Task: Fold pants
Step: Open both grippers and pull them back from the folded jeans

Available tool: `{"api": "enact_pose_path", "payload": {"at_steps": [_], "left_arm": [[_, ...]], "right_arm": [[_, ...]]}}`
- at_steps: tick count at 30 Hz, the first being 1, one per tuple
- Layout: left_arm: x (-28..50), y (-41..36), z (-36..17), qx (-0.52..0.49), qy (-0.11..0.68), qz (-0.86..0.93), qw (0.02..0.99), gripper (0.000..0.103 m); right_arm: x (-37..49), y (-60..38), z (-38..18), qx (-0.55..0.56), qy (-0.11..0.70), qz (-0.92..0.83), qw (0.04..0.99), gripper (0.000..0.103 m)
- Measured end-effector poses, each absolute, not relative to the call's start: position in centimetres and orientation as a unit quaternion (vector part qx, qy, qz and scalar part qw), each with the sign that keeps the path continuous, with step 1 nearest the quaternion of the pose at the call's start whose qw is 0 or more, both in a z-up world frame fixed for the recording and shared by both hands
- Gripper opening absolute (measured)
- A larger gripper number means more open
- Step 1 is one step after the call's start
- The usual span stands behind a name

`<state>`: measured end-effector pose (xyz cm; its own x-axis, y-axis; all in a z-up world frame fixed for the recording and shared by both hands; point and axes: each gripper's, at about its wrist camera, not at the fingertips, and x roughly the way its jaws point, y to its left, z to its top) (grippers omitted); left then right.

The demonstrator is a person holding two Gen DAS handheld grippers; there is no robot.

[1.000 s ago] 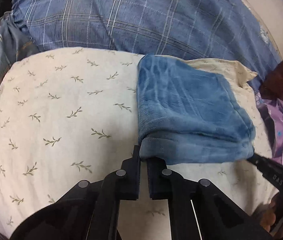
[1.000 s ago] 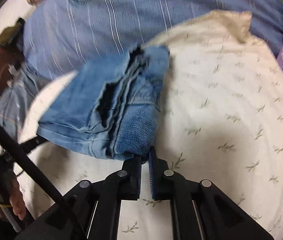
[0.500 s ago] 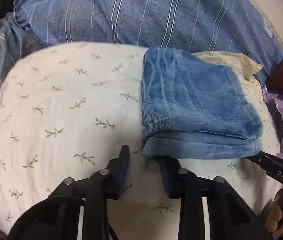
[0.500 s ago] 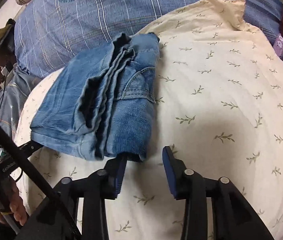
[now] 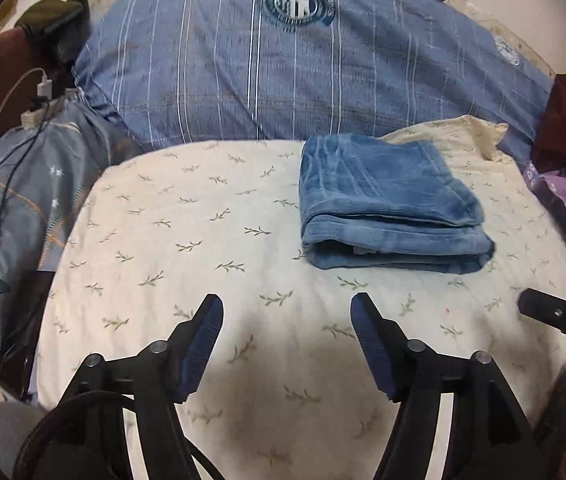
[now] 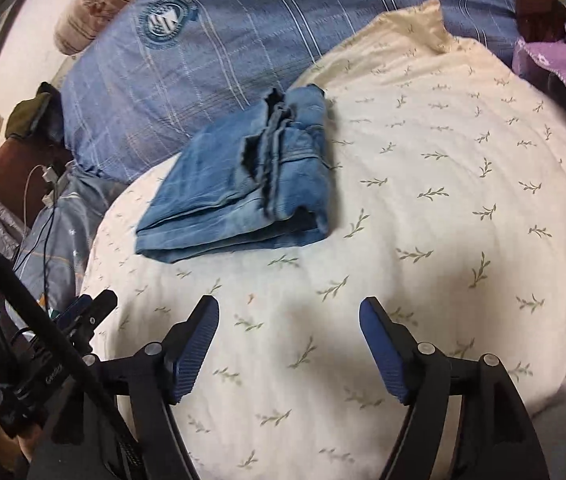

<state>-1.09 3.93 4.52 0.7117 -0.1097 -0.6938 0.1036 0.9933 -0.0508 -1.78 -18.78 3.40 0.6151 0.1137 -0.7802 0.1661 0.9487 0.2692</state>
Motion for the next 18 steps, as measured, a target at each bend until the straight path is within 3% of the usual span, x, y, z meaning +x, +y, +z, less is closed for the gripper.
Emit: {"api": "enact_pose_path", "payload": {"at_steps": [8, 18], "left_arm": [[-6.2, 3.9, 6.4, -0.028, 0.360, -0.043, 0.932, 0.067], [-7.6, 2.2, 10.0, 0.050, 0.365, -0.020, 0.930, 0.075]], "right_arm": [[-2.8, -17.3, 4.3, 0.150, 0.424, -0.006, 0.893, 0.074], [-5.6, -16.7, 6.7, 0.156, 0.372, -0.020, 0.915, 0.074]]}}
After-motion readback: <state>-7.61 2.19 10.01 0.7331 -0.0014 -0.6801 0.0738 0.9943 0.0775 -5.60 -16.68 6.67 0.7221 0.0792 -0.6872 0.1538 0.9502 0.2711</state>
